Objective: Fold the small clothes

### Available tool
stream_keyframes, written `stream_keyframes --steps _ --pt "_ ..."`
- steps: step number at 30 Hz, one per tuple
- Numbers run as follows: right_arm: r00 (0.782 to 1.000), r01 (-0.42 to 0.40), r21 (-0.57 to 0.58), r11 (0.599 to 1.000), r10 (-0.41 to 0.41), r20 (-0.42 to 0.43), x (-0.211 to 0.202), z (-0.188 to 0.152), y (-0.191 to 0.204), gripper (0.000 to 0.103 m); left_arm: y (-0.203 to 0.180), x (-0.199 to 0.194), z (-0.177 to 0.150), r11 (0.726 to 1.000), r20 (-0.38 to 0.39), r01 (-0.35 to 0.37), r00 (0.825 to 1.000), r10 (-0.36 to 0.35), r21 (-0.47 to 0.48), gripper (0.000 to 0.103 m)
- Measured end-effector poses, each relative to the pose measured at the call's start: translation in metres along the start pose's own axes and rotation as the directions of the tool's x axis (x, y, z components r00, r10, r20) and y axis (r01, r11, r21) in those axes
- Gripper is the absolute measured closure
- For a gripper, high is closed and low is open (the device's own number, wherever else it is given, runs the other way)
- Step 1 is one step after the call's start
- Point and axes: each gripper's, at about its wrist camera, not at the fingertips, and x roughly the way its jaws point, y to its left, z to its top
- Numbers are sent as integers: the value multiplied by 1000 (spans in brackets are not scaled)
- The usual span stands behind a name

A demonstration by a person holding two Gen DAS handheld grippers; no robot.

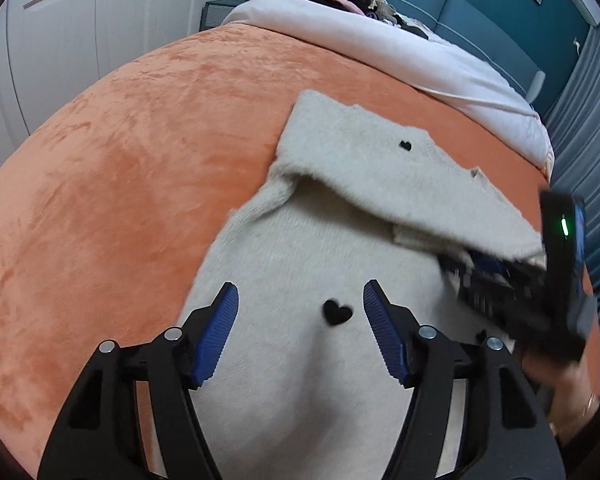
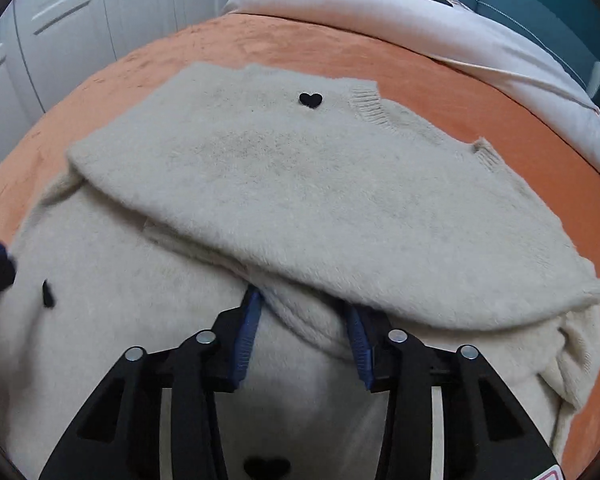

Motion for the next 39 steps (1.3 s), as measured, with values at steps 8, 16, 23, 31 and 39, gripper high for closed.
stream_keyframes --steps 8,16,23,31,39 --pt "951 -305 195 932 310 7 17 21 24 81 17 -2 -8 999 -13 4 1000 -5 -54 40" --pt "935 -329 484 811 206 289 -72 -45 -107 51 -16 1 16 997 29 72 997 -72 3 33" --pt "980 -187 643 743 187 70 -8 -43 -184 89 -41 14 19 990 22 118 993 -117 -82 33" --pt "909 -235 499 834 6 417 -135 -10 -221 96 -27 21 57 952 70 207 978 -196 -227 32" --pt "976 -188 636 749 70 206 -54 -59 -255 89 -18 71 64 927 -17 180 980 -196 -329 34"
